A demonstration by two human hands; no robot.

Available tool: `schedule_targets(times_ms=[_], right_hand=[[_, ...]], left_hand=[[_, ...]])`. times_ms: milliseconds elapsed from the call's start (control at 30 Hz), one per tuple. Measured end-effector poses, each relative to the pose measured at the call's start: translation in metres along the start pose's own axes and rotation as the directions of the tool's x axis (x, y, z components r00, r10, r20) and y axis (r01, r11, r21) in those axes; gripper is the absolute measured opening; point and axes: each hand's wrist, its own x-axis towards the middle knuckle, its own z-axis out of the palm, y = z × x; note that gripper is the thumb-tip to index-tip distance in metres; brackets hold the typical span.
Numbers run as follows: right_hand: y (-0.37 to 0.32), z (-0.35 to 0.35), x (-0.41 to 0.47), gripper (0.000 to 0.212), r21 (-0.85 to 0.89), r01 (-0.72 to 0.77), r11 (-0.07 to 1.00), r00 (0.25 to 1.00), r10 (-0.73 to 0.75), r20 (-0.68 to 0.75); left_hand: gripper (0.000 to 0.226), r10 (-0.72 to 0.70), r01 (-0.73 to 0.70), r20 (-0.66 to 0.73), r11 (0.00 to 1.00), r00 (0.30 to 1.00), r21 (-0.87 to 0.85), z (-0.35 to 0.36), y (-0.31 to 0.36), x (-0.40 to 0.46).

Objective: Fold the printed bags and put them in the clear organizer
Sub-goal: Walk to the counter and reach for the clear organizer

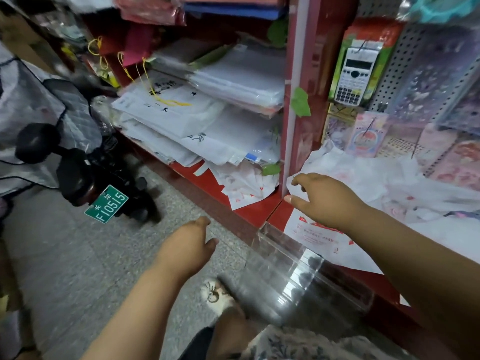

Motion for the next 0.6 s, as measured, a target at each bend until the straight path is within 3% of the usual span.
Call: schedule_targets(times_ms=[133,233,400,600], right_hand=[[-0.001,0.007,0.039,0.045,0.019,-0.098,0.995,0.995,0.098,-0.029],[-0.003,0.014,0.07,0.047,0.053,-0.202,0.978,0.977,0.205,-0.056],[-0.009,0.032,0.108,0.048,0.142,-0.427,0.893,0.886,0.445,-0.128],[-0.014,0.056,0.116,0.055,0.236,-0.627,0.742,0.736,0.664,-0.133]], left_hand=[[0.045,0.082,-0.084,0.042,0.995,0.996,0.048,-0.003,-0.021,0.057],[0.046,0.212,-0.226,0.131,0.969,0.968,0.101,-0.011,-0.032,0.112],[0.046,0.451,-0.516,0.29,0.83,0.844,0.21,-0.043,-0.039,0.223],[0.05,0.6,-0.688,0.368,0.7,0.711,0.189,-0.04,-0.024,0.3]])
